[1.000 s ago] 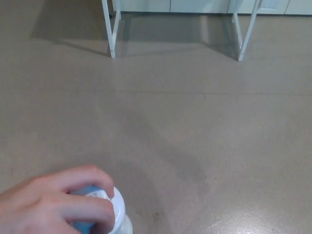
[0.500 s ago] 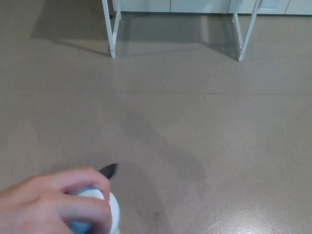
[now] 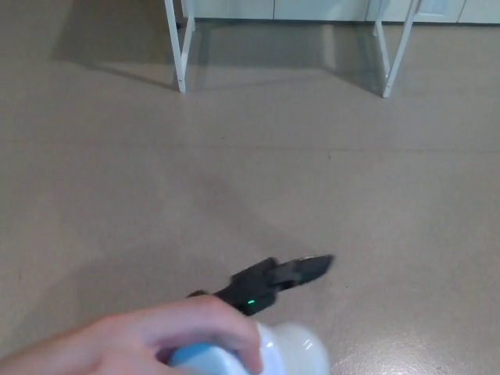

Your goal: The robot picks up a bottle from a person using its left hand and walk towards the table in frontand put the bottle on the table.

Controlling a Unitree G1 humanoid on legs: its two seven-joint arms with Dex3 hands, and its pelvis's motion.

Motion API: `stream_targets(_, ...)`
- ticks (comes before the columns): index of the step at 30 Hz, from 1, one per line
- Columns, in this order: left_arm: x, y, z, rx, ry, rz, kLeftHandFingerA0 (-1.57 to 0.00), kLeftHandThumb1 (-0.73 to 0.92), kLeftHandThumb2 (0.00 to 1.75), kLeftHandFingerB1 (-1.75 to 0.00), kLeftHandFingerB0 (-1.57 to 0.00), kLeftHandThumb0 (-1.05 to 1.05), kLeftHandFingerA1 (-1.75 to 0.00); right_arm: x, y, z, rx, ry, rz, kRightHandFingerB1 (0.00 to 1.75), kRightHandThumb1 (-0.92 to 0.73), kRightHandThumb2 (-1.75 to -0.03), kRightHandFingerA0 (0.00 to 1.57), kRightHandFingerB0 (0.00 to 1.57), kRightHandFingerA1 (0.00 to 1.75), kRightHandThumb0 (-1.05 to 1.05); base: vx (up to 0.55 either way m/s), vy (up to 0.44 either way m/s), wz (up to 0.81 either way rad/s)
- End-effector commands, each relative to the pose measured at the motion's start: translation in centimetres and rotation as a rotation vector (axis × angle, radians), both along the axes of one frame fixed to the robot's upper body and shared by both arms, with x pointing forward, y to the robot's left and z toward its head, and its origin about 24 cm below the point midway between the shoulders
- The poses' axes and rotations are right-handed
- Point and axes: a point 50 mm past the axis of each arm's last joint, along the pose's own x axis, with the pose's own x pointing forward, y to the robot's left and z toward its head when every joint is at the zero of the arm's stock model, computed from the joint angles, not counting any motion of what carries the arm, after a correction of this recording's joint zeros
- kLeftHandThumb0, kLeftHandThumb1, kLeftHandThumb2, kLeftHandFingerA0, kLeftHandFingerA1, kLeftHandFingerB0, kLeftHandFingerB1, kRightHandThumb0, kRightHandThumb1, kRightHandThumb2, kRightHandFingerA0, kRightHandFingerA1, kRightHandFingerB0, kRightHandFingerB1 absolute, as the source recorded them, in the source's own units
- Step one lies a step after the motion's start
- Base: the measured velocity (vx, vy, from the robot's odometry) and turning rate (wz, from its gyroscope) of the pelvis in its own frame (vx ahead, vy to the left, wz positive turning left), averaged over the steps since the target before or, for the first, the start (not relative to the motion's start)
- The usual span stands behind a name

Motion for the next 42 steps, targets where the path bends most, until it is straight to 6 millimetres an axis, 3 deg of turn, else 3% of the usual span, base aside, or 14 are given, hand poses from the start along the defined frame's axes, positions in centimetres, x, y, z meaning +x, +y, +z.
stream_targets(1, 0.3, -1.3, 0.0, -0.017, -0.006, 0.094, -1.17, 0.75, 0.74, -0.74, -0.97, -0.15, -1.10, 0.4, -0.3, 0.2, 0.006, 0.006, 0.001, 0.44, -0.70, -0.61, 0.74, 0.59, 0.56, -0.37, 0.00, 0.000, 0.00)
stream_targets(3, 0.3, -1.6, 0.0, -0.009, -0.032, 0.132, -0.99, 0.75, 0.79, -1.08, -0.85, -0.19, -1.33, 0.5, -0.4, 0.2, 0.004, 0.008, 0.005, 0.44, -0.71, -0.62, 0.75, 0.58, 0.57, -0.36, 0.00, 0.000, 0.00)
stream_targets(6, 0.4, -1.8, 0.1, -0.006, -0.053, 0.166, -0.92, 0.77, 0.77, -1.10, -0.80, -0.20, -1.36, 0.6, -0.4, 0.2, 0.004, 0.016, 0.009, 0.44, -0.71, -0.62, 0.75, 0.58, 0.57, -0.35, 0.00, 0.000, 0.00)
stream_targets(15, 1.1, -1.7, 0.4, 0.025, -0.058, 0.178, -0.99, 0.75, 0.77, -1.09, -0.81, -0.19, -1.35, 1.4, -0.4, 0.4, 0.022, 0.004, 0.033, 0.45, -0.71, -0.61, 0.73, 0.59, 0.59, -0.36, 0.00, 0.000, 0.00)
stream_targets(42, 1.4, -0.2, -1.0, 0.084, 0.037, 0.246, -0.98, 0.76, 0.71, -1.10, -0.81, -0.19, -1.34, 1.9, -0.4, 0.6, 0.043, 0.021, 0.074, 0.47, -0.72, -0.62, 0.70, 0.59, 0.60, -0.35, 0.00, -0.002, 0.02)
